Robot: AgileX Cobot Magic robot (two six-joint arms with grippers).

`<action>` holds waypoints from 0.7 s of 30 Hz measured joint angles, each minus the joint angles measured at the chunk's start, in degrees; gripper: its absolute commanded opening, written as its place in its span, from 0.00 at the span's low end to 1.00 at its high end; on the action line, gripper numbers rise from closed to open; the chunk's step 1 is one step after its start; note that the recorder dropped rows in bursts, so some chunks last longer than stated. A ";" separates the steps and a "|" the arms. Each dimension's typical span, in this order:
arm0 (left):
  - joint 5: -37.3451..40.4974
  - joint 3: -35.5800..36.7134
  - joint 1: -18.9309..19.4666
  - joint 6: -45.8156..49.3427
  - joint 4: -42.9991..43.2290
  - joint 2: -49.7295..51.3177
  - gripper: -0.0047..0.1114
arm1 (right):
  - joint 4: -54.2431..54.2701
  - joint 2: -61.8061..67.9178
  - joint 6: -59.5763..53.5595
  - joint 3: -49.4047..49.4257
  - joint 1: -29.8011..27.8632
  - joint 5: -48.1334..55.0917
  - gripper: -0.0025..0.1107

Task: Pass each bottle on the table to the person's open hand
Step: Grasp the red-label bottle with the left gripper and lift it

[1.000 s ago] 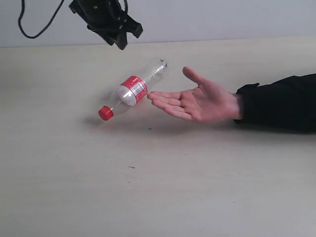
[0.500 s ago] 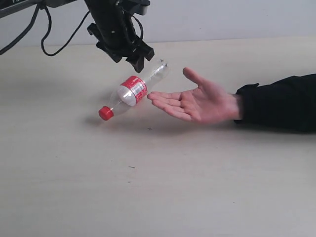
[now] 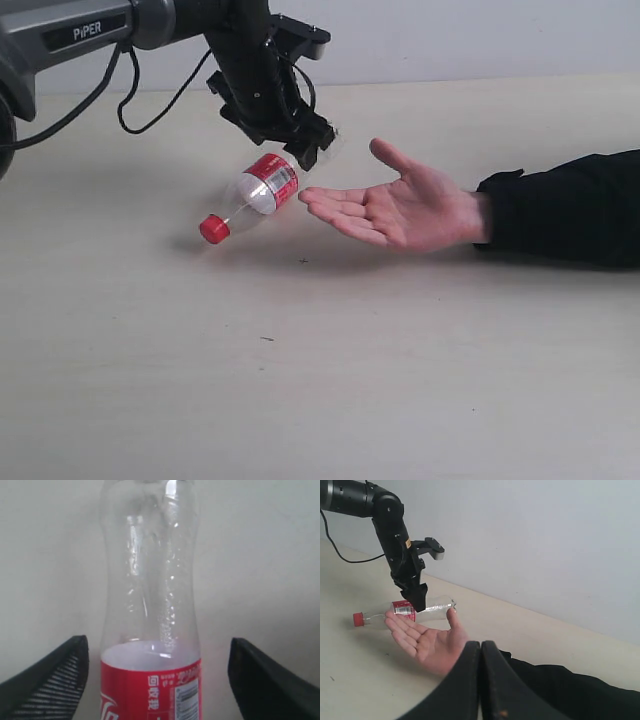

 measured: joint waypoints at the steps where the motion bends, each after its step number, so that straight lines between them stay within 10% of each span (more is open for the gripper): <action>1: -0.12 0.00 0.00 0.00 0.00 0.36 0.68 | 0.00 0.00 0.00 0.00 0.00 0.00 0.02; 21: -1.61 0.00 0.00 0.15 0.00 2.34 0.68 | 0.00 0.00 0.00 0.00 0.00 0.00 0.02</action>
